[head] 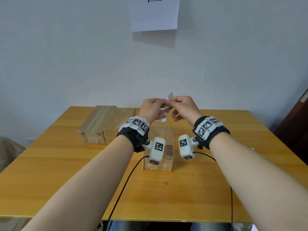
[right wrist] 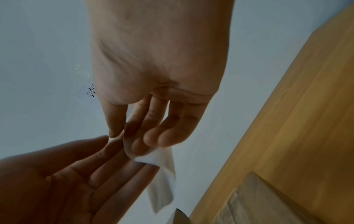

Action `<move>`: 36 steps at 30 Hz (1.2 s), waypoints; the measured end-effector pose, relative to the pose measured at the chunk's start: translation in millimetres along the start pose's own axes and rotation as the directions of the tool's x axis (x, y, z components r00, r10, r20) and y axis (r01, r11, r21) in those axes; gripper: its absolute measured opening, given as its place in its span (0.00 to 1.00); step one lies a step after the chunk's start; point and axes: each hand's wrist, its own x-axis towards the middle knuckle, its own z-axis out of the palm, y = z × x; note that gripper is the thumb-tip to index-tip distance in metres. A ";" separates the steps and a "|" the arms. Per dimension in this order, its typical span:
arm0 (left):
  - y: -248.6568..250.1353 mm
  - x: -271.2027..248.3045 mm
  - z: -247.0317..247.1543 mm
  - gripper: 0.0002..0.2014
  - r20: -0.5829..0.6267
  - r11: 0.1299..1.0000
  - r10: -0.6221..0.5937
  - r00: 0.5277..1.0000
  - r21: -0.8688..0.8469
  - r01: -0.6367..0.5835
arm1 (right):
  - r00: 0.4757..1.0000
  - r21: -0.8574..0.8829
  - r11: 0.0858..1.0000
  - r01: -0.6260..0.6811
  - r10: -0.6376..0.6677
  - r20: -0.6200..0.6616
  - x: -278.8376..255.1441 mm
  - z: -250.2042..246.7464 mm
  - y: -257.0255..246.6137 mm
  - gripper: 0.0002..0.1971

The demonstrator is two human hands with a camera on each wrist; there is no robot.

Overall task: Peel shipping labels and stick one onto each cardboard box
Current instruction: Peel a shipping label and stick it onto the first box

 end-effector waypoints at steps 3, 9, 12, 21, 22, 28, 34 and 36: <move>-0.4 0.2 -0.6 0.15 0.007 1.000 -0.001 1.000 -0.019 0.001 | 1.000 0.014 1.000 0.012 -0.012 0.022 -0.8 -2.0 0.8 0.13; -0.2 0.0 -4.8 0.16 0.001 1.000 -0.006 1.000 -0.020 0.006 | 0.998 0.023 1.000 0.017 -0.018 0.066 -1.2 -1.0 0.2 0.11; 1.4 -2.7 -7.1 0.16 0.007 0.999 -0.001 1.000 -0.041 0.002 | 0.997 0.012 1.000 0.025 -0.026 0.069 -1.3 1.3 -0.7 0.10; -1.8 0.7 -13.5 0.15 -0.007 0.999 -0.023 1.000 -0.046 0.023 | 0.997 0.009 0.999 0.037 -0.037 0.070 0.2 8.4 -1.1 0.06; -2.3 1.9 -14.3 0.15 -0.008 0.999 -0.027 1.000 -0.041 0.026 | 0.997 0.007 0.999 0.035 -0.035 0.069 0.4 8.5 -0.7 0.07; -8.0 3.1 -14.9 0.09 0.003 0.998 -0.031 1.000 -0.060 0.032 | 0.998 0.011 0.999 0.038 -0.038 0.054 1.8 7.1 0.7 0.08; -13.3 4.8 -18.0 0.06 -0.015 0.999 -0.020 1.000 -0.040 0.019 | 0.998 0.023 0.999 0.035 -0.036 0.053 2.5 5.8 2.0 0.08; -15.0 5.7 -18.5 0.06 -0.029 0.999 -0.017 0.999 -0.035 0.016 | 0.999 0.029 0.999 0.030 -0.031 0.034 3.1 5.4 3.3 0.08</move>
